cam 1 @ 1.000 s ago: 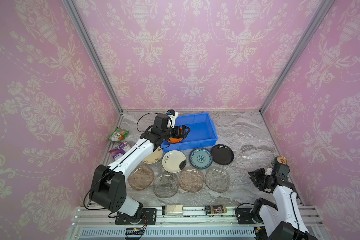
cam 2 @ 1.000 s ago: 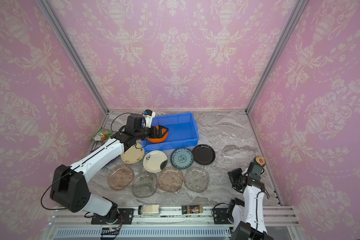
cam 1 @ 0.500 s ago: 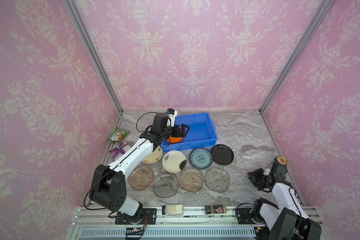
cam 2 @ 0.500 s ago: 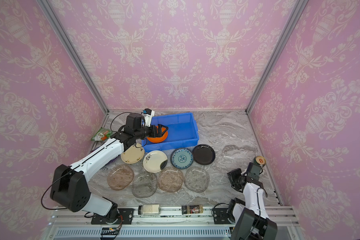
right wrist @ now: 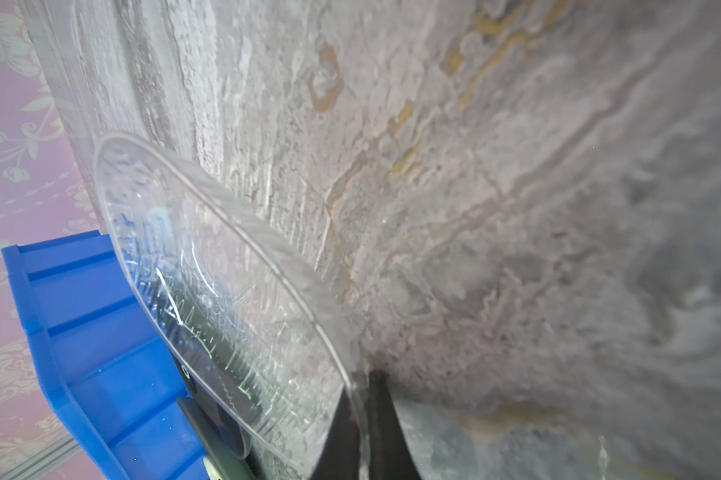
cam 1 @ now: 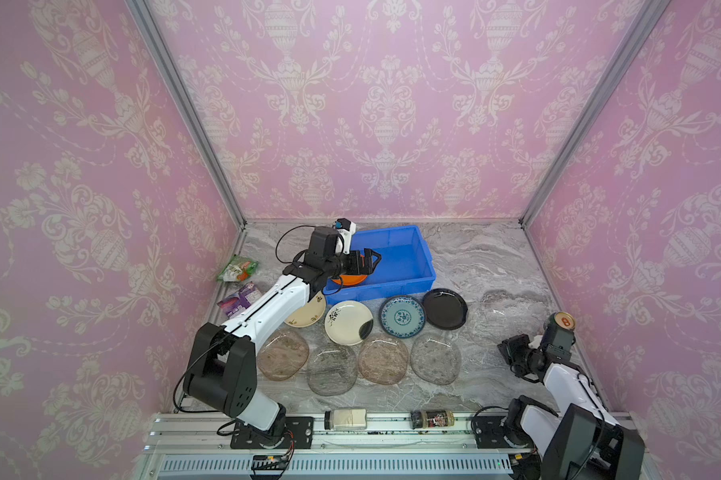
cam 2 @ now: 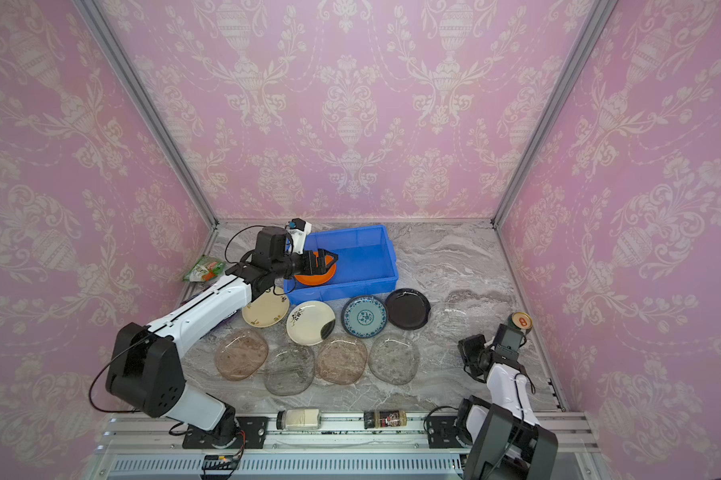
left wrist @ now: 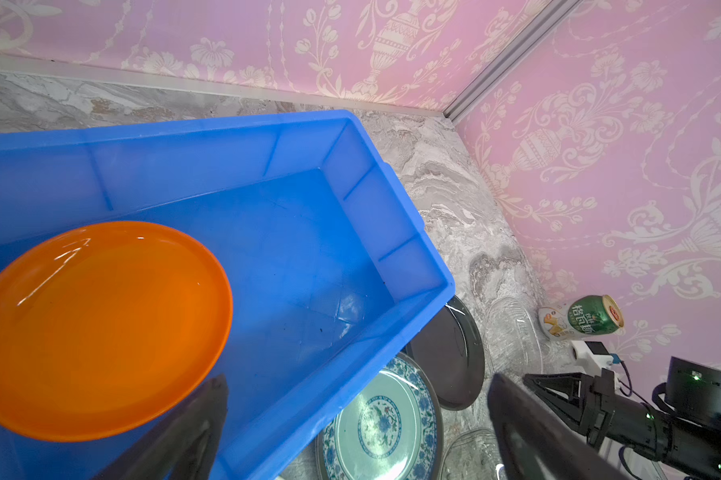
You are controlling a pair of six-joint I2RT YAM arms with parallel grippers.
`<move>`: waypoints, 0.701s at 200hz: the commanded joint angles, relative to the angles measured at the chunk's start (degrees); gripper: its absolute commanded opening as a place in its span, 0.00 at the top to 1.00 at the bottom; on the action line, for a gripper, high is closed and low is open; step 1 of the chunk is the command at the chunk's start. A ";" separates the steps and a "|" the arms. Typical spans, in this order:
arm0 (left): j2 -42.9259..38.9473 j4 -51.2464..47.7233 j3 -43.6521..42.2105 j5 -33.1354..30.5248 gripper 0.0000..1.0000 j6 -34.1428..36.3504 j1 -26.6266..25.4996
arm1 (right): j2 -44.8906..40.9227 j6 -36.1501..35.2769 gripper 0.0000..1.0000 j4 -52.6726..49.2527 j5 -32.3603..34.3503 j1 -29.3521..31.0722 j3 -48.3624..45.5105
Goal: Place the plates into the plastic bin on the countertop
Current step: 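Grip a clear glass plate rim with right gripper while left reaches over bin, then lift the clear glass plate toward the bin and pass it to the left gripper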
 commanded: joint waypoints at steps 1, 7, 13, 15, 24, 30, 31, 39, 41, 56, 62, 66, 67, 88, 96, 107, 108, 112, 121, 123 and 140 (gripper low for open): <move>0.50 0.48 -0.32 1.37 0.01 -1.15 0.32 | 0.25 -0.56 1.00 -0.84 2.08 -0.30 -1.30; 0.63 0.38 -0.32 1.29 0.01 -1.23 0.38 | 0.01 -0.69 1.00 -1.06 2.17 -0.27 -1.14; 0.68 0.43 -0.27 1.16 0.01 -1.32 0.30 | -0.37 -0.77 1.00 -1.47 2.40 -0.30 -0.82; 0.68 0.43 -0.30 1.10 0.01 -1.32 0.34 | -0.54 -0.83 1.00 -1.64 2.50 -0.23 -0.78; 0.76 0.48 -0.35 0.58 0.01 -1.53 0.37 | -1.37 -1.19 1.00 -2.34 2.75 -0.30 -0.22; 0.90 0.37 -0.40 0.00 0.01 -1.59 0.35 | -2.09 -1.37 1.00 -3.16 3.17 -0.29 0.31; 0.87 0.42 -0.36 -0.09 0.01 -1.59 0.37 | -2.22 -1.43 1.00 -3.32 3.25 -0.30 0.47; 0.77 0.71 -0.56 -0.19 0.01 -1.50 0.37 | -3.48 -1.85 1.00 -4.86 4.05 -0.30 1.38; 0.74 0.72 -0.57 -0.27 0.01 -1.50 0.38 | -3.71 -2.04 1.00 -5.23 4.27 -0.30 1.66; 0.76 0.40 -0.28 0.17 0.01 -1.12 0.31 | -6.73 -3.20 1.00 -8.83 5.80 -0.28 4.13; 0.86 0.22 -0.06 0.74 0.01 -0.98 0.36 | -8.22 -3.56 1.00 -9.96 6.16 -0.27 5.21; 0.86 0.20 0.15 0.91 0.01 -0.97 0.37 | -9.26 -3.72 1.00 -10.93 6.51 -0.30 5.93; 0.90 0.20 0.18 0.98 0.01 -0.93 0.37 | -9.54 -3.83 1.00 -11.21 6.68 -0.30 6.18; 0.53 0.89 0.15 2.42 0.01 -1.13 0.29 | -14.32 -5.00 1.00 -15.58 8.81 -0.13 10.51; 0.50 1.29 0.21 3.29 0.01 -1.22 0.25 | -15.82 -5.51 1.00 -16.26 9.07 -0.08 11.61; 0.75 1.52 0.43 4.38 0.01 -1.41 -0.02 | -17.10 -6.19 1.00 -17.31 8.92 0.26 13.12; 0.80 1.43 0.50 4.43 0.01 -1.41 0.01 | -17.20 -6.26 1.00 -17.39 8.98 0.29 13.34; 0.92 1.35 0.69 4.93 0.01 -1.41 -0.06 | -17.49 -6.38 1.00 -17.56 8.95 0.60 13.80; 1.27 1.17 1.12 5.74 0.01 -1.33 -0.44 | -17.67 -6.86 1.00 -17.46 8.40 1.62 15.22; 1.35 1.06 1.21 5.92 0.01 -1.32 -0.53 | -17.54 -7.03 1.00 -17.46 8.17 1.91 15.69; 1.97 0.98 1.75 7.36 0.03 -1.24 -1.43 | -12.39 -9.22 1.00 -17.39 5.38 6.90 20.70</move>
